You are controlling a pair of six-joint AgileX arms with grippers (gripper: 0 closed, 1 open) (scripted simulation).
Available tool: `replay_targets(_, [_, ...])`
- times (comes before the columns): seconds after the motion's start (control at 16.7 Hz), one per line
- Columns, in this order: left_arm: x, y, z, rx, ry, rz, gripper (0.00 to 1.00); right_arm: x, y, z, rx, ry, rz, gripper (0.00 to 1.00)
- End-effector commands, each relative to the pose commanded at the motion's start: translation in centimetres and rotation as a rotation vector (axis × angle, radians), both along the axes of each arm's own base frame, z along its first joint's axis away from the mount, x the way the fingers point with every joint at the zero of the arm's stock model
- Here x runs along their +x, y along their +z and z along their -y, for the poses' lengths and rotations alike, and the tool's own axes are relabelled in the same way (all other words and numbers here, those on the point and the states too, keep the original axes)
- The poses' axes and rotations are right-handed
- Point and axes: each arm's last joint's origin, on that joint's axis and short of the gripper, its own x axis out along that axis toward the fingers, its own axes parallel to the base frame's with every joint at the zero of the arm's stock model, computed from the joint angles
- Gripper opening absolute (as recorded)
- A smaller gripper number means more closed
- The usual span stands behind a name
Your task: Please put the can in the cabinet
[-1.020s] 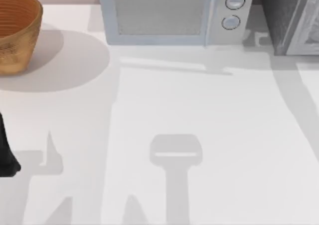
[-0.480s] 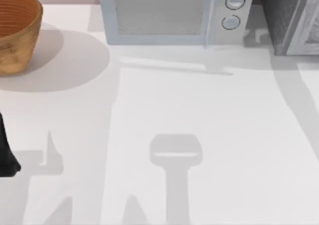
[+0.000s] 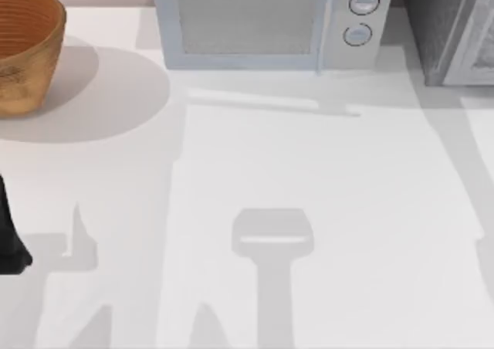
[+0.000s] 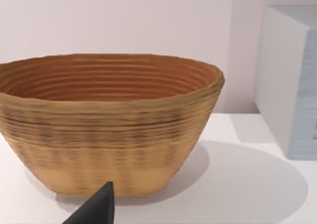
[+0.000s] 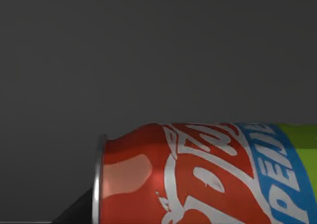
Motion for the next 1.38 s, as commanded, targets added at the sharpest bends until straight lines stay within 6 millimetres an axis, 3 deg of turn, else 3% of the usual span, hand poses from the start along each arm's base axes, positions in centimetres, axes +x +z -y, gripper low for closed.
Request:
replay_targets(0.3, [0.0, 0.0, 0.0, 0.0, 0.0, 0.0, 1.0, 4.8, -0.4, 0.0, 0.0, 0.006, -0.024, 0.0])
replay_targets(0.54, [0.0, 0.0, 0.0, 0.0, 0.0, 0.0, 1.0, 7.4, -1.1, 0.3, 0.001, 0.004, -0.028, 0.0])
replay_targets(1.08, [0.0, 0.0, 0.0, 0.0, 0.0, 0.0, 1.0, 8.4, -1.5, 0.5, 0.002, 0.004, -0.026, 0.0])
replay_targets(1.38, [0.0, 0.0, 0.0, 0.0, 0.0, 0.0, 1.0, 8.4, -1.5, 0.5, 0.002, 0.004, -0.026, 0.38])
